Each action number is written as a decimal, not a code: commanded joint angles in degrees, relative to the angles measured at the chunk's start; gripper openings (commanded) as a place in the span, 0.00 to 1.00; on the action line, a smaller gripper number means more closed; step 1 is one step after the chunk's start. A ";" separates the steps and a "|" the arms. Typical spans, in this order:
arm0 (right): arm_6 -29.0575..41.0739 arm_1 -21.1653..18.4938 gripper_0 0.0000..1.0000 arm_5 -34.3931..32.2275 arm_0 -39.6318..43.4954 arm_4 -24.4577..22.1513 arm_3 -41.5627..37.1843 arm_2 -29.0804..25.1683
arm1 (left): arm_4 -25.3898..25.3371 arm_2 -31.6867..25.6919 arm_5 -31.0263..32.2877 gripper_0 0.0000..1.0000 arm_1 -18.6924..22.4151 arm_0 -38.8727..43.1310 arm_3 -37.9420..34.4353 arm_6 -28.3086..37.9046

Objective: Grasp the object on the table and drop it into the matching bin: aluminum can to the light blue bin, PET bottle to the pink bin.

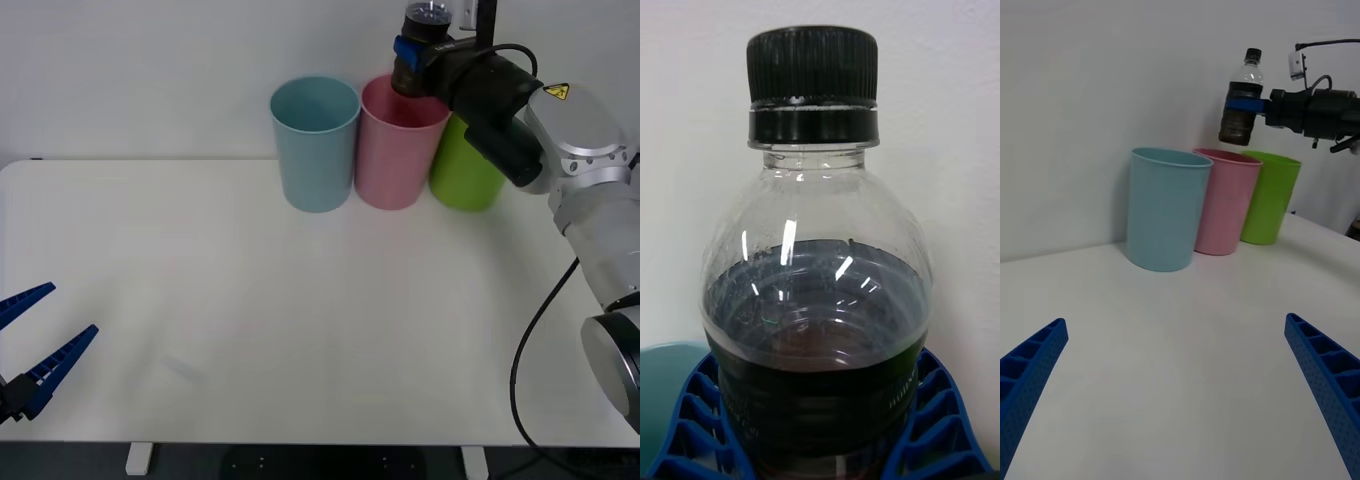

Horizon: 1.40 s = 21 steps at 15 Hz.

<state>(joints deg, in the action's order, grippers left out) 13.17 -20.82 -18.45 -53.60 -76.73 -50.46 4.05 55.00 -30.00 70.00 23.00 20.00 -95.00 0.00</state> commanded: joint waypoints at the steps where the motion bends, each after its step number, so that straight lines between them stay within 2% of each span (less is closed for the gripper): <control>1: -0.07 0.08 0.09 0.08 0.08 0.00 0.01 0.08 | 0.00 0.00 0.00 1.00 0.00 0.00 0.00 0.00; 4: -0.07 0.08 0.16 0.08 0.08 0.18 0.01 0.08 | 0.00 0.00 0.00 1.00 0.00 0.00 0.00 0.00; 5: -0.16 0.08 0.48 0.08 0.08 0.27 -0.08 0.08 | 0.00 0.00 0.00 1.00 0.00 0.00 0.00 0.00; 6: -0.51 0.08 1.00 -0.18 0.08 0.44 -0.08 0.08 | 0.00 0.00 0.00 1.00 0.00 0.00 0.00 0.00; 13: -2.10 0.08 1.00 -1.50 1.22 2.99 -1.48 0.08 | 0.00 0.00 0.00 1.00 0.00 0.00 0.00 0.00; 21: -1.66 -2.55 1.00 -2.03 16.25 3.52 -22.75 -0.45 | 0.00 0.00 0.00 1.00 0.00 0.00 0.00 0.00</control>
<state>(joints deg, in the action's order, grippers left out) 11.44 -22.93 -20.23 -38.88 -73.45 -71.21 3.59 55.00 -30.00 70.00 23.00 20.00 -95.00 0.00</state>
